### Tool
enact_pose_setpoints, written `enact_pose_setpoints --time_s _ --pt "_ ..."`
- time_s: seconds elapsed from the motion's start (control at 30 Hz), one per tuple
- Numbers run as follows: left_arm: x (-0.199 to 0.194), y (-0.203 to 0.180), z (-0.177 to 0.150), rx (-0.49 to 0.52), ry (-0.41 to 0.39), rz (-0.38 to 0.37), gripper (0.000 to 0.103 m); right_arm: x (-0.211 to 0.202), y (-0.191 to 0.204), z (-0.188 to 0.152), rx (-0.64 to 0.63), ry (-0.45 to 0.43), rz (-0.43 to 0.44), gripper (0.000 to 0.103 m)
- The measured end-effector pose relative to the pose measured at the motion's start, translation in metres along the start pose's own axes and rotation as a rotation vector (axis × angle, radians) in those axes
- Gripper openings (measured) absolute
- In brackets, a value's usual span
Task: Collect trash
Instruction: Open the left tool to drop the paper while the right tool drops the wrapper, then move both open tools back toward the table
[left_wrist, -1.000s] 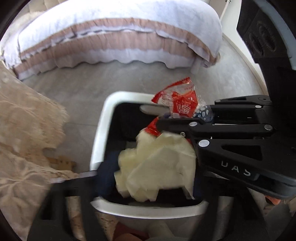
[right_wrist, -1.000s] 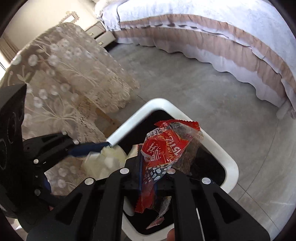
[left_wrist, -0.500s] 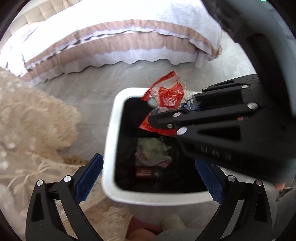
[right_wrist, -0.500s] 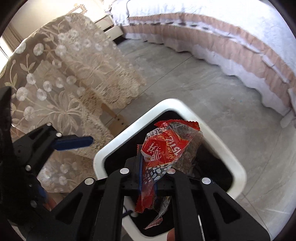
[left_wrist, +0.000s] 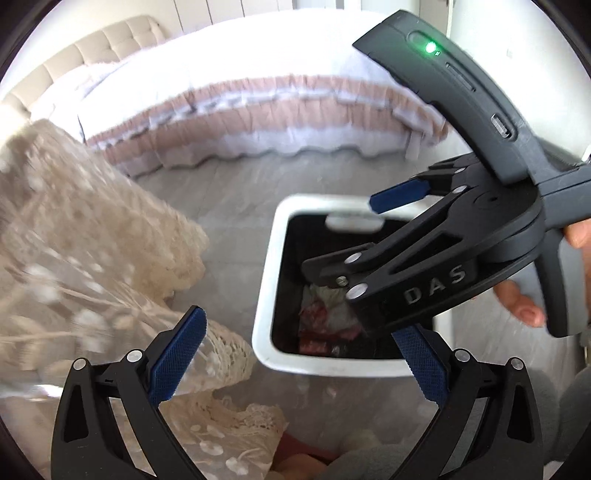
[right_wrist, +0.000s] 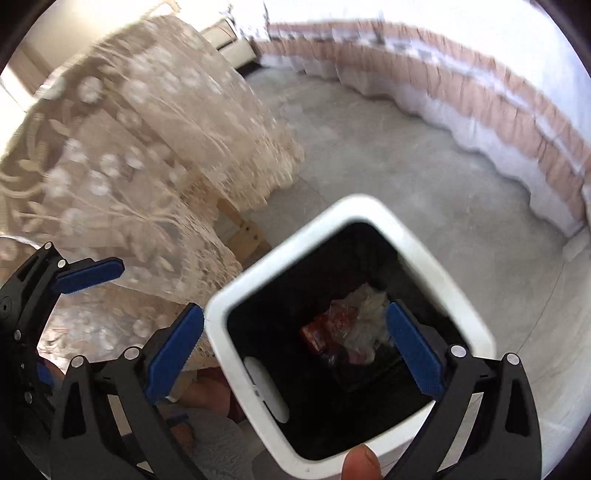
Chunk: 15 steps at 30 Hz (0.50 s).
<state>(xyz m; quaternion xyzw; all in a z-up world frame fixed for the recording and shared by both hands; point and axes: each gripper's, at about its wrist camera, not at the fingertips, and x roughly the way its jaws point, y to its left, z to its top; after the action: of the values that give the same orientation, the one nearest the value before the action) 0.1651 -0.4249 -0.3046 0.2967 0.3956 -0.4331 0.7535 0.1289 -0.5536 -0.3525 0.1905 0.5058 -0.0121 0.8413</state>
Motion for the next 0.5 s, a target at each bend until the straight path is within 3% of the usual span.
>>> enact_pose_setpoints --time_s 0.13,0.37,0.5 --pt "-0.042 -0.003 0.011 -0.014 -0.115 -0.018 0.098 -0.046 0.028 0.012 -0.088 -0.115 -0.027 0.098" --pt "-0.105 0.008 0.017 -0.070 -0.267 0.024 0.098 -0.111 0.081 0.029 -0.245 -0.299 -0.073 0.098" --pt "-0.141 0.025 0.007 -0.116 -0.344 0.120 0.098 -0.137 0.108 0.041 -0.288 -0.404 -0.031 0.098"
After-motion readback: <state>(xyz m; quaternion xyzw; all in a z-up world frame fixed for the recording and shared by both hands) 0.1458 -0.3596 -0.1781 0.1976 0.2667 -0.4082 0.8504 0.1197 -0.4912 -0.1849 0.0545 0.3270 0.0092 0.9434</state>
